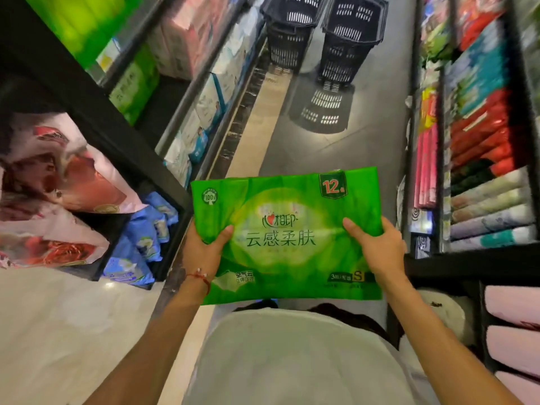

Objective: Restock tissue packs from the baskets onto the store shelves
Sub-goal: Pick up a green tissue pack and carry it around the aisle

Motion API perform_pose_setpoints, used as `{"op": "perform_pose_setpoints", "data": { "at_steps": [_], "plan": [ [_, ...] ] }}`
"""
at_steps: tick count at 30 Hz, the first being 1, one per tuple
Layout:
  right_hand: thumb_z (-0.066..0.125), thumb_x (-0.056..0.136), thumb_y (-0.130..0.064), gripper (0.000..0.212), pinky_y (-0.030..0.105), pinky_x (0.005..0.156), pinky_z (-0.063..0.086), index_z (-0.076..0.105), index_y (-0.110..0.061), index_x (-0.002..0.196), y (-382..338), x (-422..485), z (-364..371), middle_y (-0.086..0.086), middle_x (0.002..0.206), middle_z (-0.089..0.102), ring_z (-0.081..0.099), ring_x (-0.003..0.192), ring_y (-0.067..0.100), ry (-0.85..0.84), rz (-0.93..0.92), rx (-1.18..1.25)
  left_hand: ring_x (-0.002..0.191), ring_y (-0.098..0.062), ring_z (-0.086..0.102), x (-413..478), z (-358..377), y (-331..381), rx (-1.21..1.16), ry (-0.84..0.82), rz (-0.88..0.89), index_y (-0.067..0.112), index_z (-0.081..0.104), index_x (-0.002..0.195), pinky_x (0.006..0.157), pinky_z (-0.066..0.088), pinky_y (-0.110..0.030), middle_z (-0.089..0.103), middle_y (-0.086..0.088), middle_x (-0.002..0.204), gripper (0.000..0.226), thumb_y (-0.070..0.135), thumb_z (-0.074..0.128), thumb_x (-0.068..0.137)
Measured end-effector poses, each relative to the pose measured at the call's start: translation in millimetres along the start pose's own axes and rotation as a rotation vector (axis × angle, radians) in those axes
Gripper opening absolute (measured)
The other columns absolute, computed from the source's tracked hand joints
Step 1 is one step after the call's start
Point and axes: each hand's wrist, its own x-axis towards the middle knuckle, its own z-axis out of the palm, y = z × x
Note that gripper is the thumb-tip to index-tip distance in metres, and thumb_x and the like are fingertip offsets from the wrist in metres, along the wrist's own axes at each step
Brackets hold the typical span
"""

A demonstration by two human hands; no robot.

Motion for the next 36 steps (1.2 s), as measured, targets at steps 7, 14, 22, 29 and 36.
{"op": "perform_pose_setpoints", "data": {
  "at_steps": [7, 14, 22, 29, 36],
  "plan": [
    [0.086, 0.071, -0.068, 0.051, 0.052, 0.096, 0.059, 0.071, -0.035, 0.106, -63.2, 113.1, 14.1, -0.015, 0.097, 0.076, 0.073, 0.101, 0.02, -0.088, -0.053, -0.041, 0.106, -0.022, 0.068, 62.5, 38.5, 55.9, 0.057, 0.089, -0.096, 0.026, 0.057, 0.128, 0.092, 0.054, -0.043, 0.071, 0.007, 0.113, 0.095, 0.081, 0.073, 0.052],
    [0.084, 0.074, -0.068, 0.056, 0.052, 0.101, 0.056, 0.069, -0.031, 0.114, -121.1, 253.8, 27.4, -0.005, 0.108, 0.075, 0.07, 0.112, 0.029, -0.309, -0.161, -0.146, 0.108, -0.024, 0.068, 96.5, 98.7, 102.2, 0.015, 0.272, -0.176, 0.03, 0.056, 0.125, 0.097, 0.054, -0.051, 0.071, 0.006, 0.116, 0.091, 0.083, 0.074, 0.053],
    [0.088, 0.077, -0.057, 0.058, 0.049, 0.094, 0.06, 0.067, -0.026, 0.121, -201.7, 372.7, 18.6, -0.009, 0.11, 0.076, 0.073, 0.104, 0.018, -0.576, -0.212, -0.183, 0.106, -0.022, 0.069, 98.1, 178.7, 155.2, -0.23, 0.526, -0.327, 0.024, 0.057, 0.122, 0.099, 0.054, -0.051, 0.071, 0.008, 0.112, 0.086, 0.054, 0.095, 0.051],
    [0.077, 0.04, -0.097, 0.122, 0.054, 0.099, 0.058, 0.059, -0.023, 0.135, -252.4, 422.2, 40.2, -0.006, 0.122, 0.073, 0.071, 0.111, 0.022, -0.76, -0.21, -0.249, 0.105, -0.016, 0.071, 118.7, 197.9, 175.9, -0.499, 0.549, -0.372, 0.019, 0.06, 0.131, 0.091, 0.057, -0.036, 0.073, 0.002, 0.12, 0.086, 0.045, 0.096, 0.058],
    [0.074, 0.065, -0.085, 0.101, 0.043, 0.102, 0.048, 0.046, -0.015, 0.132, -289.6, 452.3, 88.8, 0.0, 0.13, 0.059, 0.06, 0.116, 0.023, -0.828, -0.164, -0.287, 0.096, -0.002, 0.065, 181.5, 198.4, 178.2, -0.726, 0.596, -0.419, 0.025, 0.056, 0.143, 0.097, 0.052, -0.037, 0.067, 0.007, 0.124, 0.071, 0.061, 0.066, 0.082]
  ]
}}
